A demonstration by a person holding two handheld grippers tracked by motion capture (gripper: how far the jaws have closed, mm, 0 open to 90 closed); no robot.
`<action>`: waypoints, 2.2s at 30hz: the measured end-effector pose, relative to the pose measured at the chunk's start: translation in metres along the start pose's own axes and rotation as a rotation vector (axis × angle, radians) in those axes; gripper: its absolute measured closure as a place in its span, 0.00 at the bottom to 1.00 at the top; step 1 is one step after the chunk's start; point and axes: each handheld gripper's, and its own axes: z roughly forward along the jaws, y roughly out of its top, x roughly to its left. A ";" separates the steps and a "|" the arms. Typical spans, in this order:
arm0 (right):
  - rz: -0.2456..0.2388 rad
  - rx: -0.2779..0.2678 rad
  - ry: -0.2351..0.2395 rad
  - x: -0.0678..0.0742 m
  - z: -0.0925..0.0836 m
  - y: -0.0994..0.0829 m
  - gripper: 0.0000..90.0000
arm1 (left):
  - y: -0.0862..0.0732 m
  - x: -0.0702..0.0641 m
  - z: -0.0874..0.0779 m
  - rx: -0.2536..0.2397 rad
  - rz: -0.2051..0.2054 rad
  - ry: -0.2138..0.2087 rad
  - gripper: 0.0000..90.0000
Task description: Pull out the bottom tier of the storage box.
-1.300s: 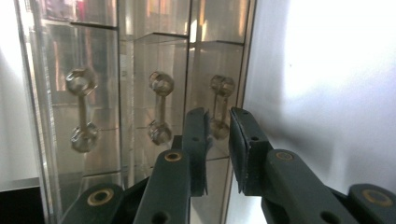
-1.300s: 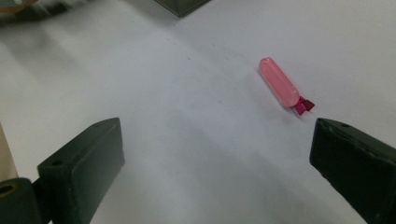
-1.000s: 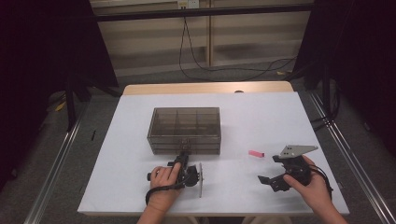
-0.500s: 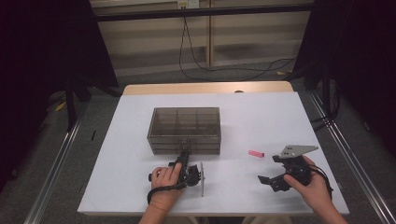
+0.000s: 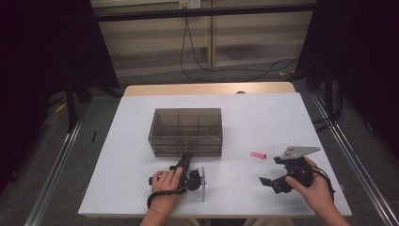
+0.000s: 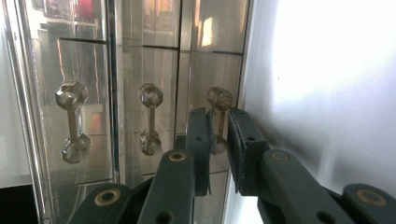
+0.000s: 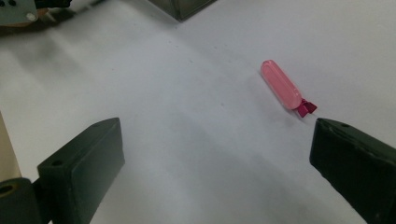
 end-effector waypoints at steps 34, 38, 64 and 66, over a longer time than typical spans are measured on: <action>-0.003 -0.003 0.006 0.001 0.002 0.001 0.03 | -0.007 -0.002 0.005 0.013 0.025 0.018 0.83; 0.000 0.000 0.009 0.002 0.002 0.001 0.03 | -0.008 -0.002 0.006 0.022 0.031 0.023 0.83; -0.003 -0.001 0.012 0.003 0.003 0.002 0.03 | -0.008 -0.007 0.000 0.026 0.052 0.049 0.89; -0.003 -0.003 0.015 0.003 0.003 0.002 0.03 | -0.008 -0.008 -0.001 0.026 0.062 0.051 0.89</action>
